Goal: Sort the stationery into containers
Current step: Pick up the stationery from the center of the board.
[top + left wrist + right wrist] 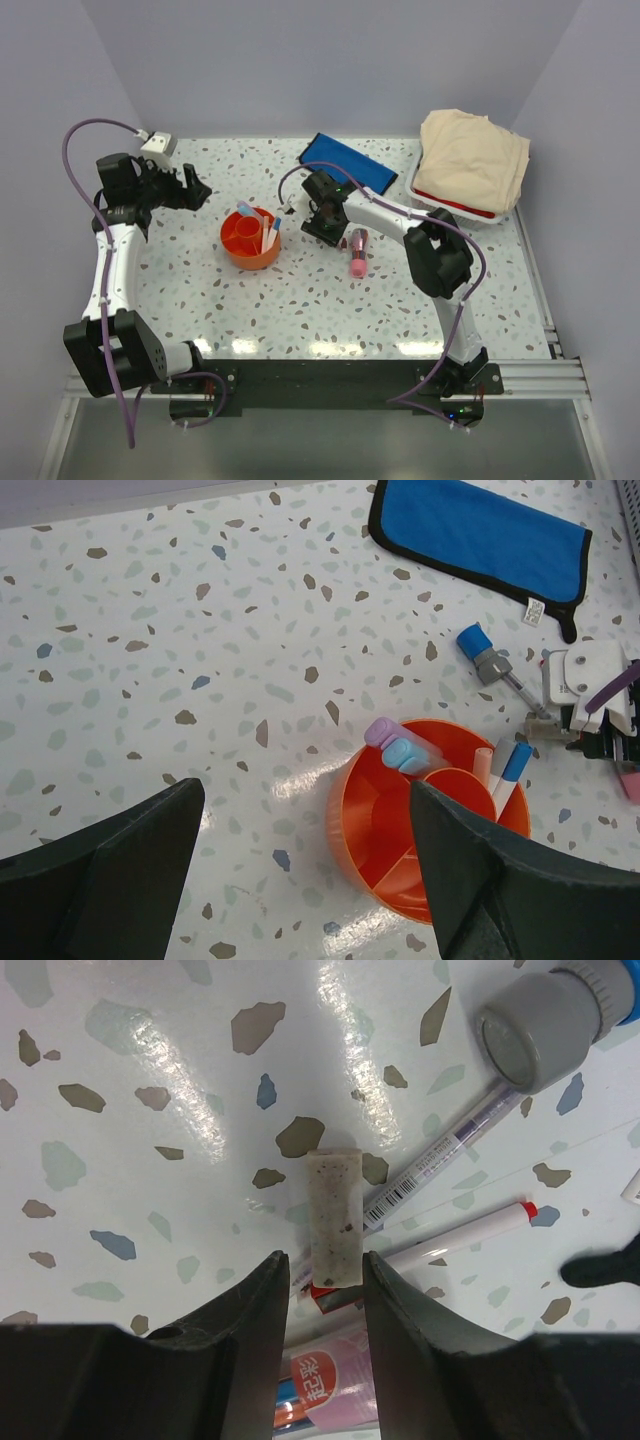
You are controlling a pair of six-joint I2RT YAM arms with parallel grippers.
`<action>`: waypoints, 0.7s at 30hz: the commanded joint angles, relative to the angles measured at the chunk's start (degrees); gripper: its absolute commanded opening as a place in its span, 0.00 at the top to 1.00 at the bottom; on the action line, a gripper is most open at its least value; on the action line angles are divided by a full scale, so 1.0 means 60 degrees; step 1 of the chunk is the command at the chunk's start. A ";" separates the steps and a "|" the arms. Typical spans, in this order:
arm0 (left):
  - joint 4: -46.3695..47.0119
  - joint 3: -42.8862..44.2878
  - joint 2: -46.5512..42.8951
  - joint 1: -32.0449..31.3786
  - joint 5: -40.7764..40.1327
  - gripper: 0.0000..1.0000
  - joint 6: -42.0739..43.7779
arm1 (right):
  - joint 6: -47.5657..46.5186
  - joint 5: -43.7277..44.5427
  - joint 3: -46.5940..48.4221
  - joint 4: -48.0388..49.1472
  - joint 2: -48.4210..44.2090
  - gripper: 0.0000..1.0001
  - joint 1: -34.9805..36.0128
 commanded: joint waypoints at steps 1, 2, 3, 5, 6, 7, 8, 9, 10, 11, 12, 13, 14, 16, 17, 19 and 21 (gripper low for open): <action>0.0319 -0.0060 -0.0267 0.0089 0.0107 0.12 -0.0151 | 0.0005 0.0258 0.0172 -0.0135 0.0084 0.60 0.0063; 0.0319 -0.0075 -0.0266 0.0103 0.0121 0.12 -0.0151 | -0.0009 0.0273 0.0187 -0.0121 0.0128 0.60 0.0049; 0.0333 -0.0090 -0.0281 0.0103 0.0121 0.12 -0.0166 | -0.0010 0.0273 0.0216 -0.0135 0.0128 0.60 0.0063; 0.0363 -0.0090 -0.0237 0.0103 0.0121 0.12 -0.0151 | -0.0010 0.0361 0.0231 -0.0135 0.0187 0.60 0.0063; 0.0363 -0.0090 -0.0237 0.0103 0.0107 0.12 -0.0166 | -0.0010 0.0376 0.0275 -0.0164 0.0216 0.60 0.0049; 0.0377 -0.0090 -0.0223 0.0103 0.0107 0.12 -0.0166 | -0.0010 0.0405 0.0275 -0.0179 0.0260 0.60 0.0063; 0.0377 -0.0090 -0.0208 0.0089 0.0107 0.12 -0.0180 | -0.0010 0.0420 0.0319 -0.0223 0.0275 0.60 0.0049; 0.0392 -0.0075 -0.0208 0.0103 0.0121 0.12 -0.0181 | -0.0010 0.0434 0.0304 -0.0252 0.0304 0.60 0.0063; 0.0407 -0.0090 -0.0208 0.0103 0.0107 0.12 -0.0181 | -0.0010 0.0449 0.0290 -0.0238 0.0290 0.60 0.0063; 0.0407 -0.0090 -0.0193 0.0103 0.0121 0.12 -0.0166 | -0.0024 0.0449 0.0261 -0.0223 0.0260 0.61 0.0049; 0.0407 -0.0075 -0.0179 0.0103 0.0107 0.12 -0.0180 | -0.0024 0.0449 0.0275 -0.0194 0.0260 0.63 0.0063; 0.0407 -0.0075 -0.0164 0.0103 0.0107 0.12 -0.0195 | -0.0024 0.0449 0.0275 -0.0194 0.0246 0.64 0.0063; 0.0421 -0.0090 -0.0164 0.0118 0.0107 0.11 -0.0195 | -0.0024 0.0449 0.0261 -0.0165 0.0188 0.65 0.0063; 0.0407 -0.0090 -0.0149 0.0118 0.0107 0.12 -0.0181 | -0.0039 0.0449 0.0246 -0.0091 0.0114 0.65 0.0049; 0.0436 -0.0119 -0.0149 0.0118 0.0121 0.12 -0.0195 | -0.0053 0.0449 0.0217 -0.0048 0.0085 0.65 0.0063; 0.0494 -0.0134 -0.0120 0.0118 0.0107 0.12 -0.0210 | -0.0068 0.0449 0.0216 -0.0062 0.0026 0.63 0.0063; 0.0524 -0.0148 -0.0091 0.0103 0.0150 0.12 -0.0268 | -0.0097 0.0449 0.0217 -0.0106 0.0026 0.62 0.0063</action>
